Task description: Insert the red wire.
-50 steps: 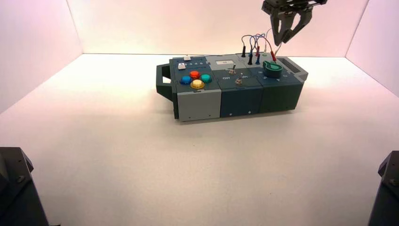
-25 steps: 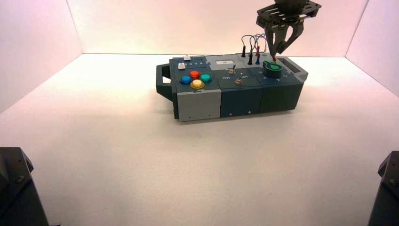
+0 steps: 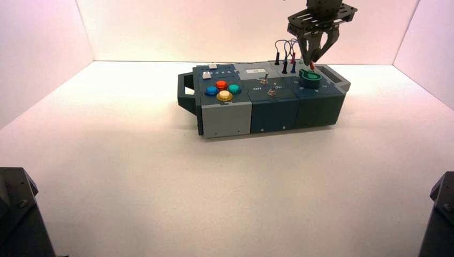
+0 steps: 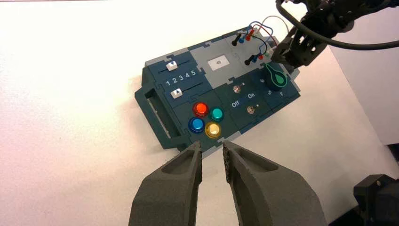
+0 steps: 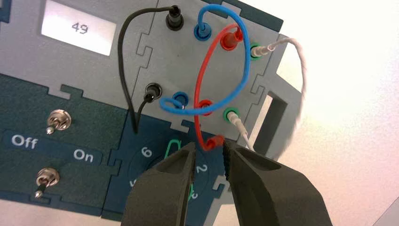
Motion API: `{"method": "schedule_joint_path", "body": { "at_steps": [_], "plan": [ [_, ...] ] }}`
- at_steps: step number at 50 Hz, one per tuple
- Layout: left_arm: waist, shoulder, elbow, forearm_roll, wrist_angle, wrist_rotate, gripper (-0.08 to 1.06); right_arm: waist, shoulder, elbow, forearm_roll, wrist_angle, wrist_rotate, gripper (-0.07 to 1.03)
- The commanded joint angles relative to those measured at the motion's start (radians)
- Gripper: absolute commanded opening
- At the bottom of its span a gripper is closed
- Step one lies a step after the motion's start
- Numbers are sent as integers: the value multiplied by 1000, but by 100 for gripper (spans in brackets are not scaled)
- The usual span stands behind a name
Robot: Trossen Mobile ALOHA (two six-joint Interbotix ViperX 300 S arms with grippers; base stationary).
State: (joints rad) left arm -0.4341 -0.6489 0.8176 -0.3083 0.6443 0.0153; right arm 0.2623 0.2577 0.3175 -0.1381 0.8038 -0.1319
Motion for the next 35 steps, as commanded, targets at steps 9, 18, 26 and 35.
{"method": "schedule_joint_path", "body": {
  "at_steps": [9, 18, 26, 35],
  "plan": [
    [6, -6, -12, -2, -3, -5, 27, 3, -9, -52, -5, 3, -8, 25],
    [6, -6, -15, -2, -3, -5, 27, 3, 12, -72, -6, 23, -14, 13],
    [6, -9, -14, -2, -3, -5, 27, 3, 28, -77, -6, 37, -15, 7],
    [6, -12, -9, -2, -3, -5, 27, 3, 6, -81, -6, 32, -15, -3]
  ]
}}
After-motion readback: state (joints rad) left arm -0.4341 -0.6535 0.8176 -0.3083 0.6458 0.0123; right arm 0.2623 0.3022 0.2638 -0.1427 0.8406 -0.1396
